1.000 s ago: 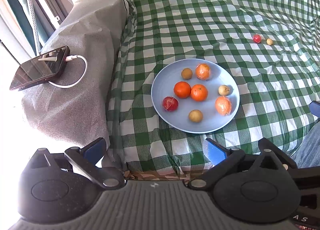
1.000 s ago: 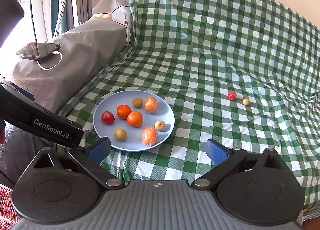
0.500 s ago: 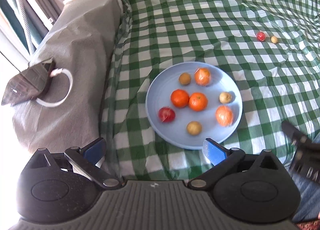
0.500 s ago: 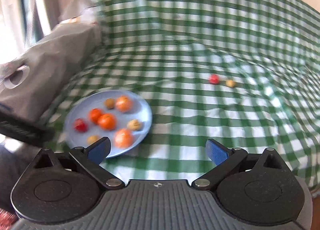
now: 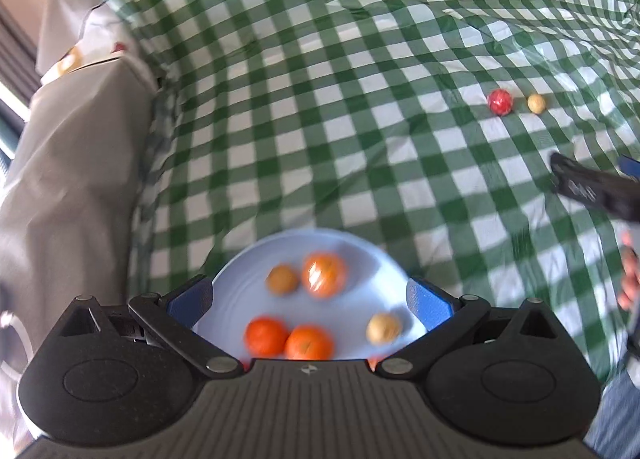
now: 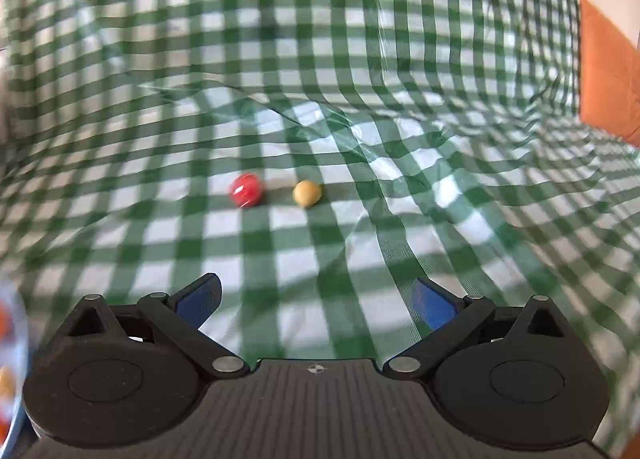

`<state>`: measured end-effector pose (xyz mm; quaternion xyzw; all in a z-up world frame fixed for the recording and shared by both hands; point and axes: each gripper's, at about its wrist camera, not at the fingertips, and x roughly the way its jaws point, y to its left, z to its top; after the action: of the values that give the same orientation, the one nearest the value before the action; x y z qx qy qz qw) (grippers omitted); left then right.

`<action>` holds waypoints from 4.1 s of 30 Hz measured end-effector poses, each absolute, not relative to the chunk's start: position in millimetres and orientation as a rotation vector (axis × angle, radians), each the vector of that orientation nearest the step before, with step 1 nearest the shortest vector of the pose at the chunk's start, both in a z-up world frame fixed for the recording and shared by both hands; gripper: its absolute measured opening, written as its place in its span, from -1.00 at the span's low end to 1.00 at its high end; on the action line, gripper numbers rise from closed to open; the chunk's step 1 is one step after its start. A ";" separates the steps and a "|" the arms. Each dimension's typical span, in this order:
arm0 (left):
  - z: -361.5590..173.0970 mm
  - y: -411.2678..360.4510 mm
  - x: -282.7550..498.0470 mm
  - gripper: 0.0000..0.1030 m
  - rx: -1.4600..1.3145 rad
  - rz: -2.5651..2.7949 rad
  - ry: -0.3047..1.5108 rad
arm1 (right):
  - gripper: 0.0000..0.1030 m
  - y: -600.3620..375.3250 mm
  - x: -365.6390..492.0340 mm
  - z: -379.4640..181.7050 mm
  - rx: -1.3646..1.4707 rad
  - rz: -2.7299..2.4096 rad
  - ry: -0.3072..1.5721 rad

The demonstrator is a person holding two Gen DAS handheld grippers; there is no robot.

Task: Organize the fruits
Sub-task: 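Move both open tools toward the last red and yellow fruits, then grasp the yellow fruit with the right tool while the left tool grasps the red fruit, then carry the yellow and red fruits over the blue plate with both tools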

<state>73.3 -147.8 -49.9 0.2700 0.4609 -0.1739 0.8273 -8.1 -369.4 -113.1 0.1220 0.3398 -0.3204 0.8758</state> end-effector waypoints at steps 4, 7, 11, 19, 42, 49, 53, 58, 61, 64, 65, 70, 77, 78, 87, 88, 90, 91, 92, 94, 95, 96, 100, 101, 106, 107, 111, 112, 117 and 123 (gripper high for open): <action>-70.1 -185.0 94.7 0.99 0.582 -0.382 0.990 | 0.96 -415.6 44.2 -141.1 0.296 -0.697 0.710; -85.9 -217.0 109.0 0.99 0.607 -0.412 0.968 | 0.96 -437.6 72.8 -161.0 0.288 -0.688 0.733; -105.1 -267.1 129.2 0.99 0.602 -0.477 0.932 | 0.97 -455.5 69.4 -175.4 0.260 -0.712 0.679; -141.0 -355.2 153.7 0.99 0.513 -0.660 0.952 | 0.77 -486.9 48.5 -170.9 0.286 -0.813 0.681; -107.8 -310.9 151.4 -0.35 0.486 -0.668 0.986 | -0.65 -495.7 44.1 -170.7 0.306 -0.893 0.633; -112.5 -303.5 156.8 -0.35 0.483 -0.645 1.014 | 0.25 -508.1 52.1 -173.9 0.313 -0.909 0.617; -105.0 -301.1 156.2 -0.35 0.460 -0.629 1.014 | -0.53 -501.7 56.0 -170.4 0.296 -0.861 0.632; -73.3 -272.5 138.6 -0.35 0.445 -0.586 0.985 | -0.53 -483.6 42.5 -146.7 0.261 -0.861 0.557; -48.0 -238.7 120.6 -0.35 0.477 -0.535 0.964 | -0.53 -464.4 22.0 -116.2 0.271 -0.857 0.529; -25.7 -190.5 101.6 -0.35 0.472 -0.490 0.978 | -0.53 -429.8 -2.9 -78.4 0.260 -0.779 0.498; -19.7 -172.1 94.6 -0.35 0.460 -0.477 0.991 | -0.53 -413.0 -13.2 -66.9 0.246 -0.746 0.501; -1.0 -83.6 53.8 -0.35 0.439 -0.404 1.020 | -0.53 -317.3 -65.0 -18.7 0.216 -0.544 0.553; 5.6 8.7 7.9 -0.35 0.380 -0.315 1.049 | -0.52 -188.7 -93.8 18.1 0.057 -0.261 0.608; 6.2 18.3 4.0 -0.35 0.361 -0.314 1.049 | -0.52 -173.4 -94.8 20.3 0.025 -0.233 0.610; 17.3 61.5 -9.0 -0.35 0.248 -0.326 0.998 | -0.52 -98.3 -93.2 38.4 -0.144 -0.122 0.597; 18.3 62.8 -8.2 -0.35 0.242 -0.331 0.995 | -0.52 -95.6 -92.6 39.2 -0.154 -0.121 0.599; 19.6 64.0 -5.8 -0.35 0.232 -0.340 0.989 | -0.52 -93.2 -92.6 40.0 -0.166 -0.122 0.606; 20.0 63.9 -4.4 -0.35 0.228 -0.343 0.987 | -0.52 -92.4 -92.8 40.0 -0.175 -0.123 0.609; 19.5 62.8 -2.3 -0.35 0.225 -0.347 0.985 | -0.52 -91.8 -90.8 40.0 -0.183 -0.123 0.609; 19.4 61.2 2.6 -0.35 0.216 -0.350 0.981 | -0.52 -91.1 -86.5 39.9 -0.188 -0.123 0.608; 18.7 60.2 5.8 -0.35 0.211 -0.352 0.981 | -0.52 -91.3 -83.5 39.8 -0.188 -0.122 0.607; 18.3 59.0 9.0 -0.35 0.206 -0.356 0.982 | -0.52 -92.2 -80.9 39.4 -0.187 -0.118 0.607; 11.8 52.3 24.8 -0.35 0.200 -0.360 0.990 | -0.52 -97.9 -66.5 32.8 -0.181 -0.100 0.610; 9.1 50.2 29.2 -0.35 0.202 -0.358 0.993 | -0.52 -99.1 -62.0 30.6 -0.178 -0.096 0.613; -12.1 35.7 50.9 -0.35 0.218 -0.348 1.042 | -0.52 -106.7 -38.7 13.2 -0.168 -0.088 0.653; -15.8 33.0 54.6 -0.35 0.222 -0.348 1.051 | -0.52 -108.3 -34.3 9.1 -0.165 -0.086 0.664; -31.0 22.7 68.4 -0.35 0.240 -0.347 1.076 | -0.52 -113.2 -18.0 -8.7 -0.160 -0.079 0.706; -35.0 21.0 70.8 -0.35 0.242 -0.349 1.082 | -0.52 -114.0 -14.3 -13.3 -0.159 -0.076 0.715; -52.8 12.8 84.2 -0.35 0.268 -0.344 1.104 | -0.52 -117.0 2.9 -35.0 -0.164 -0.057 0.764; -67.8 4.6 97.3 -0.35 0.293 -0.336 1.116 | -0.52 -116.6 19.3 -54.6 -0.173 -0.028 0.805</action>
<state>97.3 4.6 -67.8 0.1380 0.5251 -0.1581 0.8248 19.3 -116.6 -54.6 -0.0840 0.3912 -0.0134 0.9164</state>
